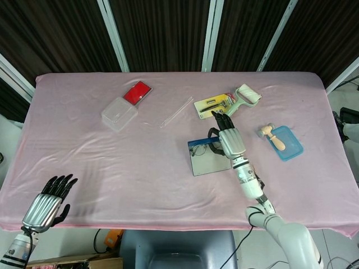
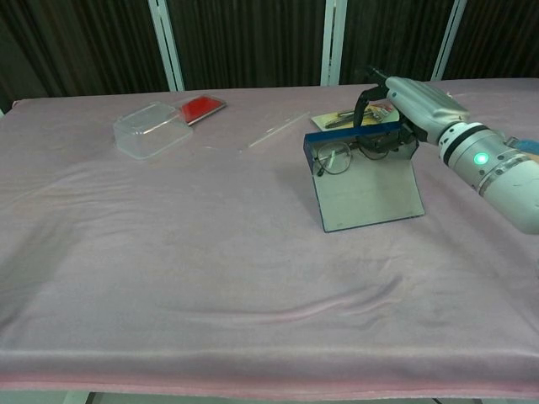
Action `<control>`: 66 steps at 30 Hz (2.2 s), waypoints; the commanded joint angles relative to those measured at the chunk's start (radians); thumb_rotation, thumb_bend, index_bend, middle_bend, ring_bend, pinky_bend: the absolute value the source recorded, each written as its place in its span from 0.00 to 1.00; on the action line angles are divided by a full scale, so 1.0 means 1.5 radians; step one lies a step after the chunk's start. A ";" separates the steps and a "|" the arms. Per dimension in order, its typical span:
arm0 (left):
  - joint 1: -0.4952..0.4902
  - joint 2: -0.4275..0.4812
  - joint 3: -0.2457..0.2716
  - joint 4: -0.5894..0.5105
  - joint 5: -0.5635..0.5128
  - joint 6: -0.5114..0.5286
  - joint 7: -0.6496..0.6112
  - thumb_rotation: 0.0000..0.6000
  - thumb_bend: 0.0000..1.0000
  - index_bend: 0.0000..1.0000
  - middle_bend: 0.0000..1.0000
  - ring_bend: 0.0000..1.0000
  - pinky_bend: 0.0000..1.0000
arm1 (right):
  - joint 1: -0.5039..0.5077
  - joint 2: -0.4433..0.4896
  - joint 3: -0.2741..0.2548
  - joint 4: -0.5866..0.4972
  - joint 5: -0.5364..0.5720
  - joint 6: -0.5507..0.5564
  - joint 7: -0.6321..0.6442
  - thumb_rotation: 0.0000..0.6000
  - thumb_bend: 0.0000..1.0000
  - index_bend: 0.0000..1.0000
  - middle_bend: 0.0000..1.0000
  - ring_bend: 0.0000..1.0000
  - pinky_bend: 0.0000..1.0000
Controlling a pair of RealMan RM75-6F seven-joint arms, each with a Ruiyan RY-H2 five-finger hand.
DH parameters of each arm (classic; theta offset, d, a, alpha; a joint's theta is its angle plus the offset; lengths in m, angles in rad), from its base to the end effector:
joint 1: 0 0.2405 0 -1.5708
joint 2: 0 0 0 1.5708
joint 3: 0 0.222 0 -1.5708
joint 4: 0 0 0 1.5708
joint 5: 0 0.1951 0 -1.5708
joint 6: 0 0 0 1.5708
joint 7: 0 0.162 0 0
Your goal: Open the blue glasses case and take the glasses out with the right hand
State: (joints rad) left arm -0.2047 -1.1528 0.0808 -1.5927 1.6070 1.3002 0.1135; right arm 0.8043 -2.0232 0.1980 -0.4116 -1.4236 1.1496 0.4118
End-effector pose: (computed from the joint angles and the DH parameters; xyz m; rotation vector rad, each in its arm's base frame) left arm -0.2606 0.1933 0.0977 -1.7664 -0.9009 -0.7567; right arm -0.1616 -0.3985 -0.0138 1.5794 -0.8579 1.2552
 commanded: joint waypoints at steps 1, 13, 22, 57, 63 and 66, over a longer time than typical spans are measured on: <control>0.001 0.000 0.001 0.000 0.001 0.002 0.000 1.00 0.50 0.00 0.00 0.00 0.04 | -0.003 -0.005 0.018 -0.011 0.010 0.029 0.039 1.00 0.50 0.62 0.11 0.02 0.00; -0.001 0.000 0.001 0.001 0.001 0.000 -0.001 1.00 0.50 0.00 0.00 0.00 0.04 | -0.005 -0.014 0.037 0.004 0.038 -0.022 0.109 1.00 0.50 0.63 0.11 0.02 0.00; -0.001 -0.001 0.001 0.002 -0.001 -0.002 0.000 1.00 0.50 0.00 0.00 0.00 0.04 | 0.000 0.010 0.063 -0.006 0.041 0.042 0.155 1.00 0.50 0.62 0.11 0.02 0.00; -0.003 -0.004 0.003 0.000 -0.001 -0.004 0.007 1.00 0.50 0.00 0.00 0.00 0.04 | -0.033 -0.061 -0.054 0.162 -0.061 0.135 -0.019 1.00 0.50 0.60 0.11 0.02 0.00; -0.003 -0.003 0.001 -0.001 -0.004 -0.004 0.006 1.00 0.50 0.00 0.00 0.00 0.04 | -0.022 -0.061 -0.045 0.160 -0.048 0.111 -0.040 1.00 0.50 0.58 0.11 0.02 0.00; -0.003 -0.003 0.002 -0.001 -0.003 -0.004 0.005 1.00 0.50 0.00 0.00 0.00 0.04 | -0.016 -0.055 -0.039 0.161 -0.040 0.089 -0.056 1.00 0.50 0.58 0.11 0.02 0.00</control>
State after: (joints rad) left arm -0.2096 -1.1572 0.0838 -1.5937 1.6028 1.2937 0.1218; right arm 0.7748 -2.1102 0.1343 -0.1703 -1.4896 1.2957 0.3384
